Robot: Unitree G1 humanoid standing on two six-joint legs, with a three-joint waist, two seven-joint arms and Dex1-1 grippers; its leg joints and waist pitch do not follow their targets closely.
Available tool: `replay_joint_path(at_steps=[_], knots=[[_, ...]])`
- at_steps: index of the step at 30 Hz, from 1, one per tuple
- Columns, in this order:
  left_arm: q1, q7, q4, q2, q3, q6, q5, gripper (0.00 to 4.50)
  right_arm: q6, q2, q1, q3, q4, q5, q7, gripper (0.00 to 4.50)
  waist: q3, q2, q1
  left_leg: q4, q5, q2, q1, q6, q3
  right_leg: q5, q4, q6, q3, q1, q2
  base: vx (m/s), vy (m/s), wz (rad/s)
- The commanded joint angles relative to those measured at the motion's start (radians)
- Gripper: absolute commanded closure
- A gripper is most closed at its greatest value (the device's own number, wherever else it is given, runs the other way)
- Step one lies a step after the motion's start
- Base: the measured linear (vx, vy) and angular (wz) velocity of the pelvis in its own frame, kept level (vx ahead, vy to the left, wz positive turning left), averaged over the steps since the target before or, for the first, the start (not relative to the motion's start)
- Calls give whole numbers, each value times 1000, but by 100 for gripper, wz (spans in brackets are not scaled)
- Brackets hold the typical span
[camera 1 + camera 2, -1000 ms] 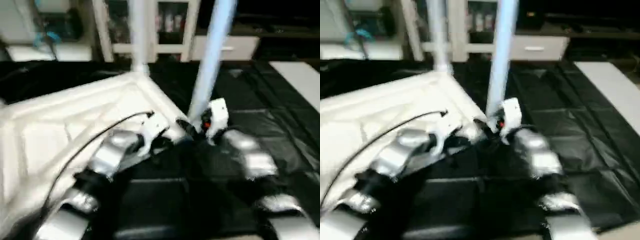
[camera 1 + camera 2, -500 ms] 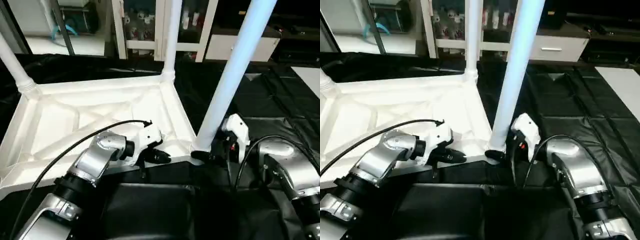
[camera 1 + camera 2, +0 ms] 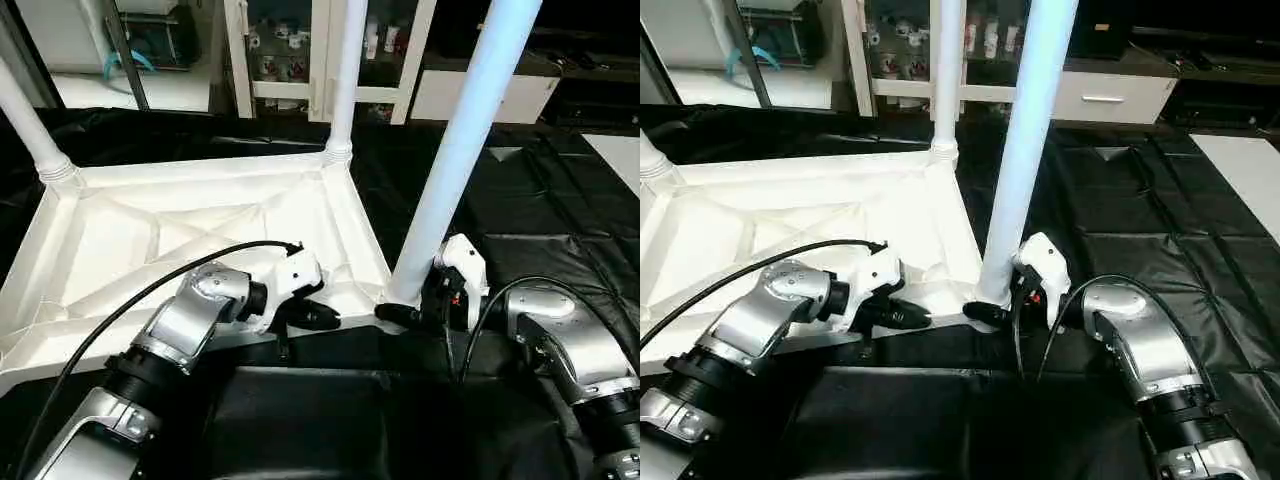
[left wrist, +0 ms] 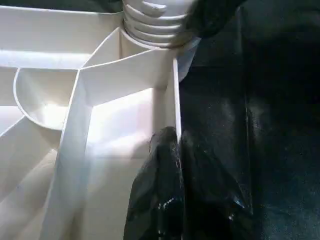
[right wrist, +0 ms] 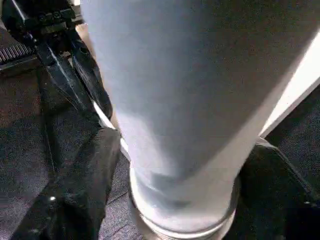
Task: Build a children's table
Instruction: Rotate leg to tighten
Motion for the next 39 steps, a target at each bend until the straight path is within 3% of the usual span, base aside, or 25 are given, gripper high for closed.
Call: replay_joint_path(at_steps=[1,8,9,23,24,26,28,30,31,32,33,35,36,37,38,39], knots=[[19,-26,0,0,-35,11,4,450,-4,-12,-1,13,8,-11,16,128,-66,-9,1,-76,-147,75,21,48,-38,-197,-52,-224,44,40,-65,0,0,0],[21,-24,2,1,-39,12,6,450,-20,-19,12,24,15,-27,31,179,-67,-10,2,-74,-138,74,20,48,-38,-182,-49,-226,44,41,-65,0,0,0],[22,-23,0,1,-39,13,5,450,-21,-20,16,26,14,-27,34,181,-68,-14,2,-73,-131,74,20,53,-38,-175,-48,-228,43,42,-65,0,0,0],[20,-12,5,-5,-34,24,1,450,-14,21,23,-6,53,-25,-34,187,-69,-8,3,-71,-127,72,20,59,-38,-160,-47,-240,43,42,-64,0,0,0],[10,44,30,-33,-21,34,11,450,-16,79,13,-35,108,-42,-153,187,-65,-7,-1,-73,-161,74,21,42,-38,-207,-52,-232,44,36,-63,0,0,0],[2,80,49,-50,-12,39,18,450,-20,110,8,-46,135,-52,-212,187,-62,-8,-7,-77,-203,69,18,20,-41,-272,-61,-215,43,37,-64,0,0,0],[-22,165,103,-100,4,55,31,450,-31,194,-15,-63,202,-69,-343,187,-55,-8,-26,-83,-341,67,27,-38,-50,-463,-77,-160,38,25,-61,0,0,0],[-36,210,130,-134,12,74,35,450,-36,248,-41,-72,249,-85,-435,187,-56,-11,-29,-82,-408,64,37,-55,-58,-578,-93,-107,35,21,-65,-55,8,-6],[-37,213,133,-137,12,76,35,450,-36,253,-43,-73,253,-86,-443,187,-55,-9,-32,-83,-422,65,38,-57,-60,-595,-95,-99,34,17,-66,-61,10,-5],[-45,238,147,-154,15,84,39,450,-38,279,-60,-77,279,-92,-486,187,-53,-9,-41,-85,-447,62,35,-61,-65,-626,-101,-78,28,18,-62,-62,13,-6],[-63,295,178,-188,23,101,48,450,-46,325,-95,-82,335,-106,-562,187,-52,-2,-50,-87,-474,62,39,-65,-70,-643,-107,-67,21,16,-62,-62,13,-6],[-88,374,222,-229,37,117,66,450,-56,377,-144,-93,408,-124,-645,188,-47,10,-70,-88,-575,63,51,-85,-82,-654,-123,-54,-8,12,-55,-82,32,-9],[-114,441,261,-260,47,123,83,450,-64,417,-190,-108,474,-137,-728,188,-42,19,-85,-108,-693,70,57,-100,-96,-597,-129,-38,-38,26,-44,-89,40,-9],[-114,443,262,-260,47,123,84,450,-64,418,-191,-108,475,-137,-730,188,-42,19,-85,-108,-693,70,57,-100,-96,-597,-129,-38,-38,26,-44,-71,45,-5],[-128,476,281,-274,52,122,92,450,-65,438,-217,-120,511,-138,-774,188,-37,29,-97,-136,-782,82,49,-116,-101,-511,-110,-47,-60,45,-32,-64,39,-4],[-145,515,305,-291,59,118,101,450,-72,468,-253,-148,563,-127,-838,188,-37,38,-84,-199,-845,106,4,-130,-94,-332,-5,-71,-58,101,-16,-64,39,-4]])
